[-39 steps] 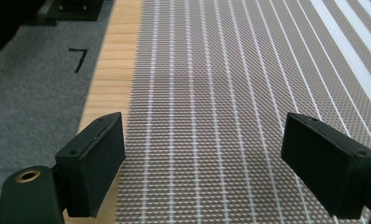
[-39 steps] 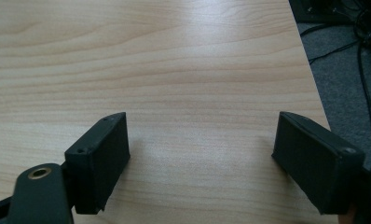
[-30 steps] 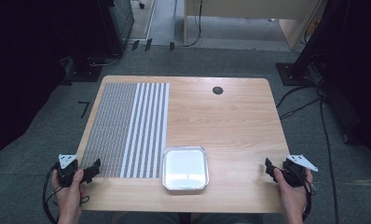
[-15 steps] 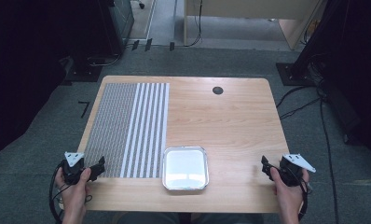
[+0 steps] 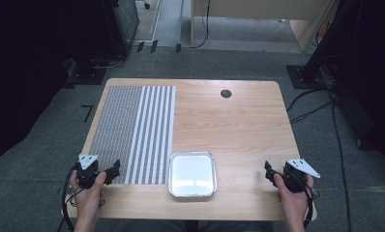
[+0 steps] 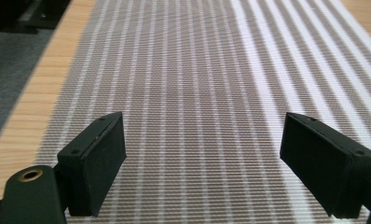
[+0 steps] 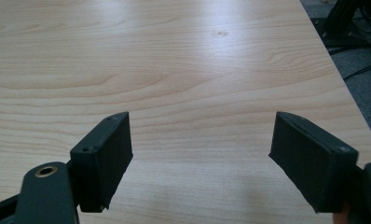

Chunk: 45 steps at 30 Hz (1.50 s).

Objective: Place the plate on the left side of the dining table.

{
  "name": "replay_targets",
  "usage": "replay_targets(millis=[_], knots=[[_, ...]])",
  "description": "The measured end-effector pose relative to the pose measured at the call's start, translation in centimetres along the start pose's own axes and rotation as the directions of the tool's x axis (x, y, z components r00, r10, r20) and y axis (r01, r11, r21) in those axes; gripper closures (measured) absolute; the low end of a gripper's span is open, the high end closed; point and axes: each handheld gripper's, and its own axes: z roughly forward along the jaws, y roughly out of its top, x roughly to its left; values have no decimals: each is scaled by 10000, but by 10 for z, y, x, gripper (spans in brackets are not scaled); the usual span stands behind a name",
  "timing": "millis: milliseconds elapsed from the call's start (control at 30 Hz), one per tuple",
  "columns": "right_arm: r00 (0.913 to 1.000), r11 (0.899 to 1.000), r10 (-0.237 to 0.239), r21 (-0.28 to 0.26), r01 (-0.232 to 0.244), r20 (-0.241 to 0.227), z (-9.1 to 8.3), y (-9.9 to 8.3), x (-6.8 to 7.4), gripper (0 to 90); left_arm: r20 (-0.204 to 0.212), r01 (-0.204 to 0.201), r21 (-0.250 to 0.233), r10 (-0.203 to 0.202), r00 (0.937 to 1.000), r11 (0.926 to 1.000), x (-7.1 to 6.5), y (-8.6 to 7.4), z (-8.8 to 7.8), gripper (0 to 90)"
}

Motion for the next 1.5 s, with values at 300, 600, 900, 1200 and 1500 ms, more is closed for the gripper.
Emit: replay_targets(millis=[300,600,900,1200,1500], knots=[[9996,10000,12,-88,-15,-280,1,0,11,210,587,-546,98,540,9968,9985,-30,0,5,143],[9974,9997,-255,-28,254,-669,2,0,26,199,1065,-645,76,634,9923,9979,-48,1,7,143],[9951,9986,-529,-45,527,-834,3,1,42,196,1699,-784,157,746,9826,9968,-66,0,8,144],[9927,9983,-584,-90,578,-1053,3,2,56,196,1852,-915,184,865,9789,9956,-79,-1,9,144],[9878,9976,-689,-88,684,-1396,3,1,73,206,2074,-1171,285,1088,9722,9927,-96,-3,10,148]])
